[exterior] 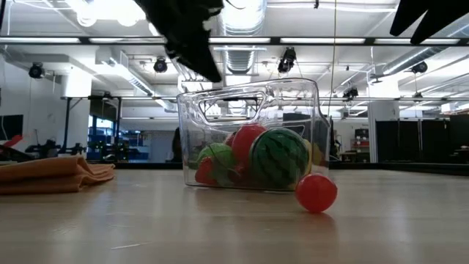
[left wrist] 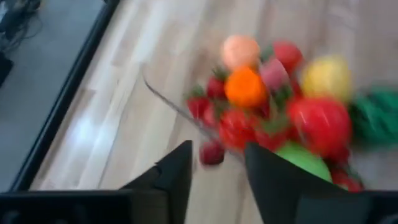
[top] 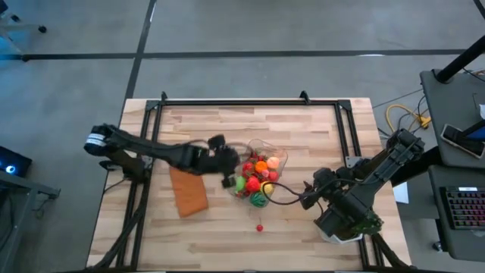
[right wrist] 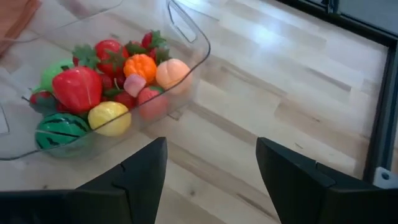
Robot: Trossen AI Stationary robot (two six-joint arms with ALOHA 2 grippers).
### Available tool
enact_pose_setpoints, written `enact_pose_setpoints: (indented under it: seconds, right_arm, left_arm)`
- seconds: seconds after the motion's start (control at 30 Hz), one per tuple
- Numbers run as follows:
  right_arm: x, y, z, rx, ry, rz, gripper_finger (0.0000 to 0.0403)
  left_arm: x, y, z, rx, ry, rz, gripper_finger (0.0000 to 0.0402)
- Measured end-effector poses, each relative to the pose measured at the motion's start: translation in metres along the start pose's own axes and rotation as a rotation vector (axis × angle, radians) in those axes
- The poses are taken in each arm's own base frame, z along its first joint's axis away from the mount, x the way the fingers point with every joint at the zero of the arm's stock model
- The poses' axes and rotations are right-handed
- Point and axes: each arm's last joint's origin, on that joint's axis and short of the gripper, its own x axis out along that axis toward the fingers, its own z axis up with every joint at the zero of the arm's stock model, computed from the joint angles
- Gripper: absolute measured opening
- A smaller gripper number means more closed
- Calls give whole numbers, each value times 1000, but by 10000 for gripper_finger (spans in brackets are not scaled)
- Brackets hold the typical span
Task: Pick and placing Produce into tupperware
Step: Put the red cherry into the transparent bin
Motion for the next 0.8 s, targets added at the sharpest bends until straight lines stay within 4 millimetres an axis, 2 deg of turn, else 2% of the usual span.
enact_pose_setpoints:
  seconds: [0.1, 0.2, 0.27, 0.33, 0.43, 0.53, 0.6, 0.7, 0.8]
  right_arm:
    - [-1, -2, 2, 5, -5, 6, 240]
    - [0, -3, 1, -1, 1, 3, 240]
    - [1, -4, 0, -5, 16, -6, 240]
    - [2, -4, -2, -6, 25, -15, 240]
    - [4, -6, -4, 5, 34, -27, 240]
    - [5, -6, -4, 20, 36, -31, 240]
    - [5, -7, -4, 32, 36, -29, 240]
    - [4, -10, -1, 65, 38, -20, 240]
    - [1, -15, 5, 101, 44, -5, 240]
  left_arm:
    - [13, 15, 8, -81, -41, 20, 176]
    - [18, 16, 15, -117, -91, -5, 225]
    - [16, 13, 17, -114, -99, -57, 253]
    - [5, 11, 22, -116, -129, -110, 272]
    - [-15, 9, 19, -87, -125, -91, 285]
    - [-32, 16, 2, -45, -37, 105, 287]
    - [-38, 28, -5, -112, 8, 163, 287]
    - [-28, 54, -11, -236, 88, 91, 287]
    - [-2, 80, -18, -288, 169, 63, 287]
